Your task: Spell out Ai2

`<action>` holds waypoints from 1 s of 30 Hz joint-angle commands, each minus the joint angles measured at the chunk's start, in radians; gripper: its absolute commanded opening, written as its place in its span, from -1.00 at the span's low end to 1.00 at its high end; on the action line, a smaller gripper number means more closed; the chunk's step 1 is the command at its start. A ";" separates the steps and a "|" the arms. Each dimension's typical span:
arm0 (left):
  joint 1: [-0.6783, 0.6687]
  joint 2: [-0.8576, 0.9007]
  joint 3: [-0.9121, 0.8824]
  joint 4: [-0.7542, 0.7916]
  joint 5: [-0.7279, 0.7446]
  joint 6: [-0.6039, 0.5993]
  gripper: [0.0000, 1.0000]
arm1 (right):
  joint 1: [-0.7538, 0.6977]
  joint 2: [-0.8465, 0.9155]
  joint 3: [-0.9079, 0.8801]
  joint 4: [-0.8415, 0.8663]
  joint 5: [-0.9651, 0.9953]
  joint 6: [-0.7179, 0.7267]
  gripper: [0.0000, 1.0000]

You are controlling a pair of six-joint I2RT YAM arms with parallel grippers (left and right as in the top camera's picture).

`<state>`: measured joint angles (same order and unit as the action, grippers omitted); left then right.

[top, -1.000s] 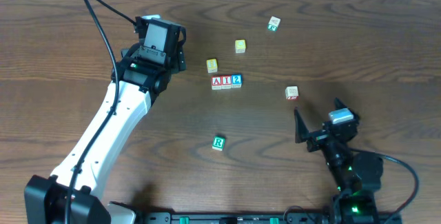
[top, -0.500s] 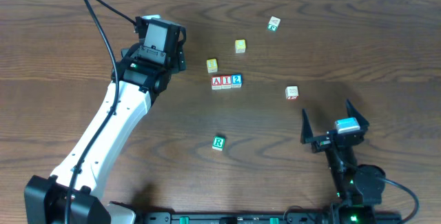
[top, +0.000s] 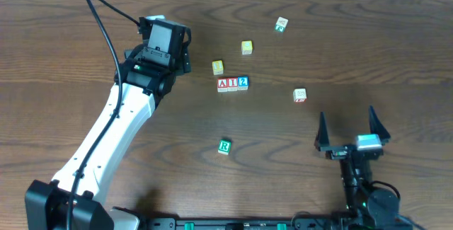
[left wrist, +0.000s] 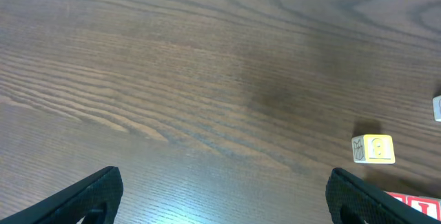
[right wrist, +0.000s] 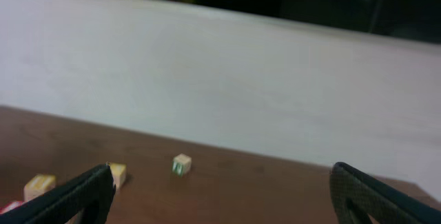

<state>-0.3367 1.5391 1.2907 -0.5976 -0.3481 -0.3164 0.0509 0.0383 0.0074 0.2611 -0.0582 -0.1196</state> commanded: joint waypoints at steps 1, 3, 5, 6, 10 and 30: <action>0.003 -0.004 0.008 -0.002 -0.024 0.003 0.91 | 0.002 -0.028 -0.002 0.037 0.017 0.014 0.99; 0.003 -0.004 0.008 -0.002 -0.024 0.003 0.91 | 0.002 -0.032 -0.002 0.040 0.018 0.013 0.98; 0.003 -0.004 0.008 -0.002 -0.024 0.003 0.91 | 0.002 -0.034 -0.002 0.029 0.047 0.013 0.98; 0.003 -0.004 0.008 -0.002 -0.024 0.003 0.91 | 0.002 -0.034 -0.002 0.022 0.074 0.013 0.99; 0.003 -0.004 0.008 -0.002 -0.024 0.003 0.91 | 0.002 -0.034 -0.002 -0.072 0.150 0.014 0.99; 0.003 -0.010 0.007 -0.007 -0.017 0.003 0.91 | 0.002 -0.020 -0.002 -0.333 0.080 0.018 0.99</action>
<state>-0.3363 1.5391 1.2907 -0.5991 -0.3477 -0.3164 0.0509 0.0177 0.0071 -0.0650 0.0299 -0.1131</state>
